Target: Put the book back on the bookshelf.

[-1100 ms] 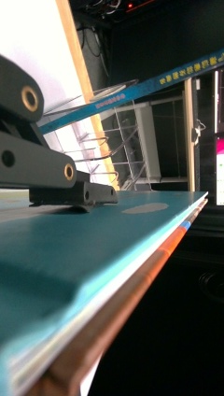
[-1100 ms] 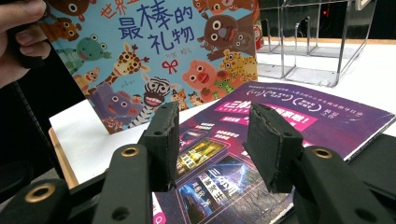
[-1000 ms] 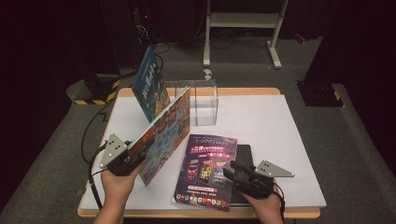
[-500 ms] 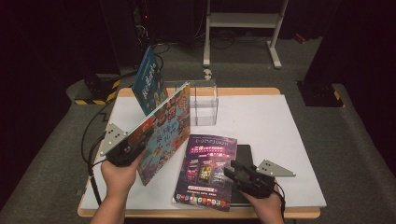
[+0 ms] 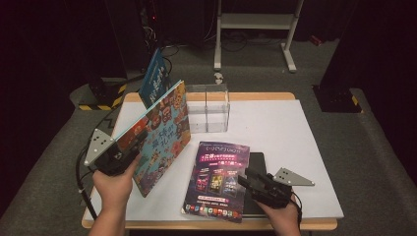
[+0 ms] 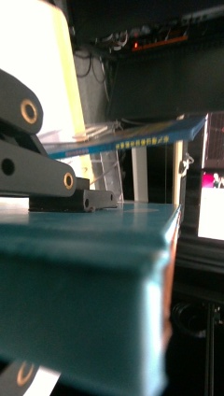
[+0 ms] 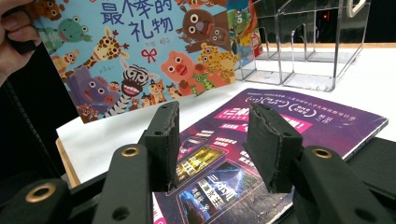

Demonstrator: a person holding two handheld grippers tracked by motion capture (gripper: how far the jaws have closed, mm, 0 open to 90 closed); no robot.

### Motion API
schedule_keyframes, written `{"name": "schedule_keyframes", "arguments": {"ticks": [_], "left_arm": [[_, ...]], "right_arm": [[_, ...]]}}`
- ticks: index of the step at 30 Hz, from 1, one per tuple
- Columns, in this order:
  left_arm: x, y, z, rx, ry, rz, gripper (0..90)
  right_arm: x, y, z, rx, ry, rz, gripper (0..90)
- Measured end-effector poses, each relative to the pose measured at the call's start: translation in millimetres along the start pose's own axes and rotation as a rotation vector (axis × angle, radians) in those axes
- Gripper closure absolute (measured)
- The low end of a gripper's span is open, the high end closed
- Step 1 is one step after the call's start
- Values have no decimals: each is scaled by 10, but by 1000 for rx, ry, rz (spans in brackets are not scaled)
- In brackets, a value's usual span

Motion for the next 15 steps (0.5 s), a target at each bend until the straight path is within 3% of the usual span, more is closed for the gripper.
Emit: {"name": "schedule_keyframes", "arguments": {"ticks": [4, 15], "left_arm": [[-12, 12, 46, -30, 20, -10, 813], [-67, -178, 7, -118, -12, -38, 812]], "right_arm": [[-7, 3, 3, -4, -1, -3, 539], [-17, 13, -3, -5, -7, -9, 540]]}}
Point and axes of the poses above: each handheld gripper's, and its own axes: y roughly backward along the jaws, x roughly out of its underside, z roughly to its left, the point moved 3 cm from there along -y, roughly forward along the jaws, and after that the axes turned 4 degrees about -z, right-handed, at the moved point
